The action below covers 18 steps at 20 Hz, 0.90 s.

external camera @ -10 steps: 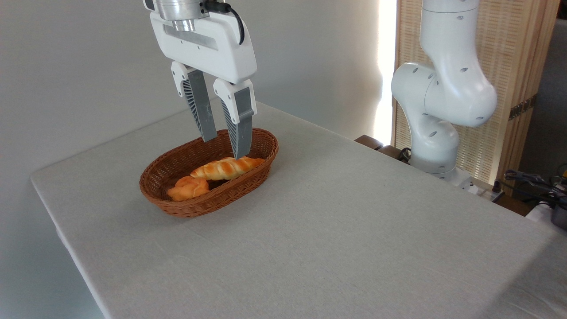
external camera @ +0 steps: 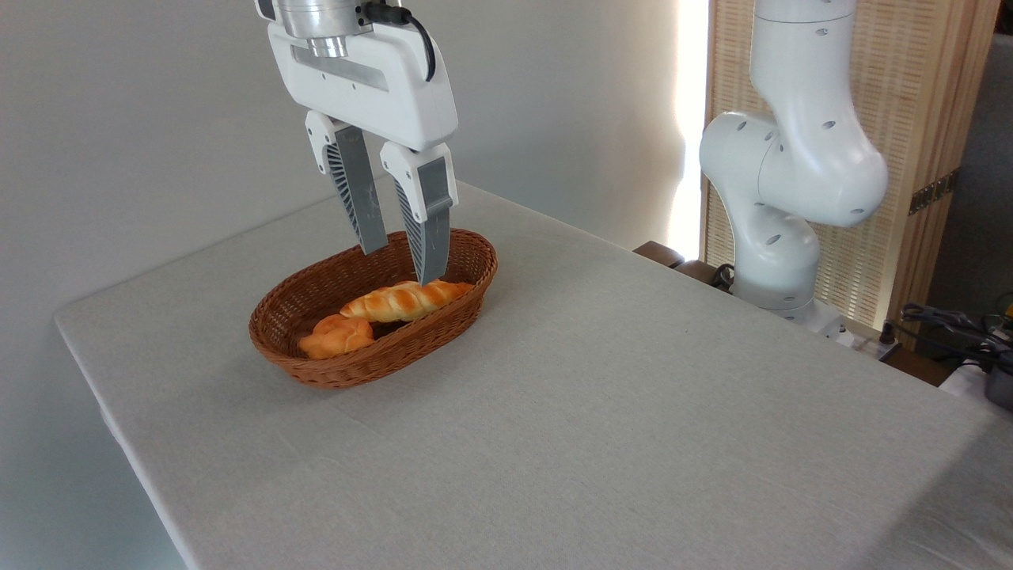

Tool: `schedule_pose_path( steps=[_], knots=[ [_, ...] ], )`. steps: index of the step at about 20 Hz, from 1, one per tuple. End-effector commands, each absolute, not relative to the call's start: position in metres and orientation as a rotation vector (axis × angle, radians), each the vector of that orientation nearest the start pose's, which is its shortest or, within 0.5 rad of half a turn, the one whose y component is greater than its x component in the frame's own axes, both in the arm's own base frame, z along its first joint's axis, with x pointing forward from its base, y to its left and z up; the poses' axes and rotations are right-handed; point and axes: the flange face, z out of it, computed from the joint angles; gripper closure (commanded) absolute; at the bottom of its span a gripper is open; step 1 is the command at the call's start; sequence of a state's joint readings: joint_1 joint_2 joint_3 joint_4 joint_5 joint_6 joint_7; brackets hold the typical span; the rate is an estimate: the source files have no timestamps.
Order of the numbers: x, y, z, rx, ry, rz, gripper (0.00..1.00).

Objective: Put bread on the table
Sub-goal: 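Lower the open gripper toward the braided roll in the wicker basket, then close the gripper on the braided bread roll inside the basket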

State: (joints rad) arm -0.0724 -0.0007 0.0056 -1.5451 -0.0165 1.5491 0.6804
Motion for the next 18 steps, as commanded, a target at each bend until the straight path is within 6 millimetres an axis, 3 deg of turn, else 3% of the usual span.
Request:
schedule_pose_path(
  steps=[1, 10, 13, 18],
  knots=[
    [0.549, -0.043, 0.634, -2.953, 1.159, 0.016, 0.00],
    [0.542, -0.096, 0.620, -2.939, 1.282, 0.027, 0.00],
    [0.534, -0.135, 0.602, -2.943, 1.352, 0.059, 0.00],
    [0.518, -0.209, 0.551, -2.971, 1.279, 0.082, 0.00]
  ],
)
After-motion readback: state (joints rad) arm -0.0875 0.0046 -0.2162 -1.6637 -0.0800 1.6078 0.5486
